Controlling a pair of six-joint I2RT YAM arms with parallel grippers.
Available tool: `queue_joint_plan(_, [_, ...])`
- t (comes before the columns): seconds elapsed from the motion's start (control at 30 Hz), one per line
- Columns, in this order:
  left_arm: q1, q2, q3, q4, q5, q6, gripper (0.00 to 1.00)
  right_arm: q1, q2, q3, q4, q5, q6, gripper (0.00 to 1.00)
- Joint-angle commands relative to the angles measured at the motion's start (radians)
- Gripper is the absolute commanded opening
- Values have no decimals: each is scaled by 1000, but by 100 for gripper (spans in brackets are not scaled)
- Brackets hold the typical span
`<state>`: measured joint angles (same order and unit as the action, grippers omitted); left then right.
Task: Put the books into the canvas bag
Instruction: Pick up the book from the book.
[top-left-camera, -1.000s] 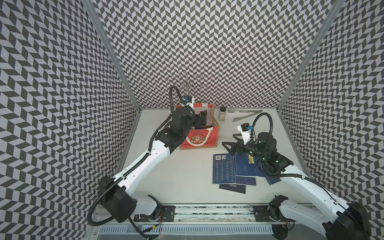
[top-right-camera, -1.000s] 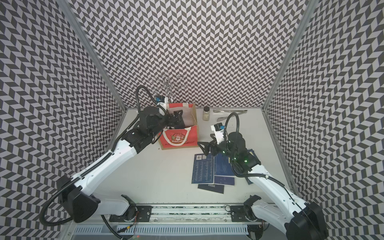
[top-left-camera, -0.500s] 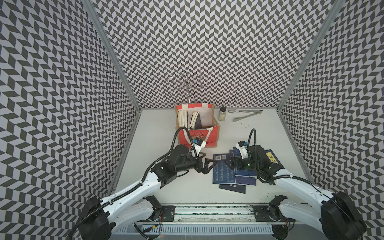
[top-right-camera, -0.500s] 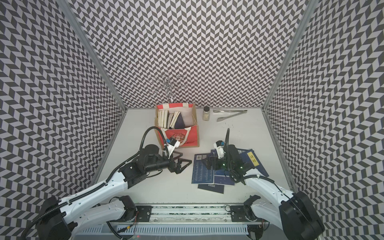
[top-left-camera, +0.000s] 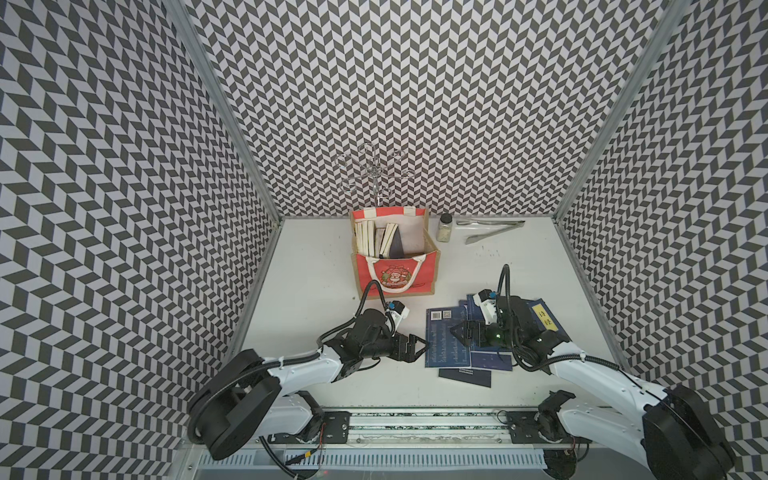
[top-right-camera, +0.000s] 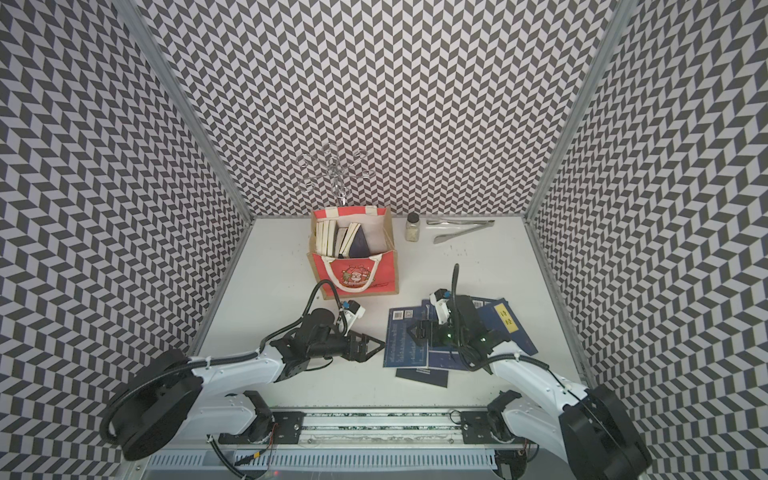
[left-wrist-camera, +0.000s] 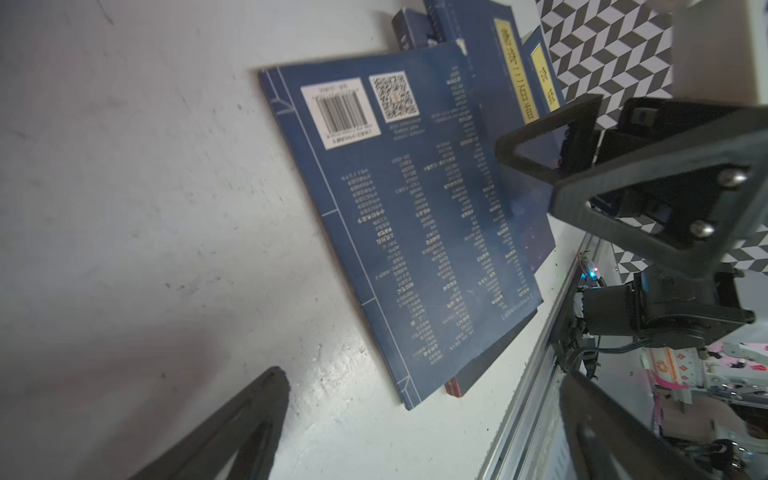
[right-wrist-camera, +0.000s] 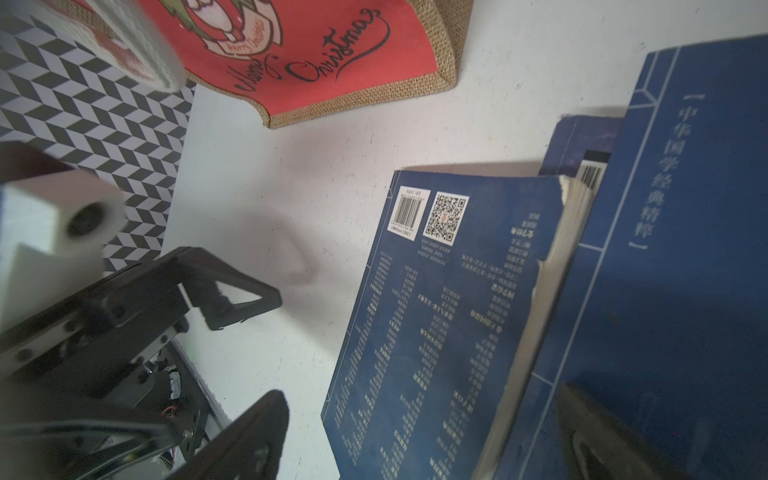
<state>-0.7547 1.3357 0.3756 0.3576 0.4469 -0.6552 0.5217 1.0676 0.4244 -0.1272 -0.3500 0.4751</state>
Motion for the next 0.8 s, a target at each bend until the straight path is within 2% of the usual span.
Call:
queue_joint_plan(0.0, [16,77,39,113,83,-38,100,46,-19,-53,-69,19,55,99])
queue_joint_plan(0.43, [31,237,91,194,150,-33,100,173,-144,-170,-77,64,204,100])
queue_joint_plan(0.77, [32,340,95,317,238,-70,99,170,48,-101,26,96,147,99])
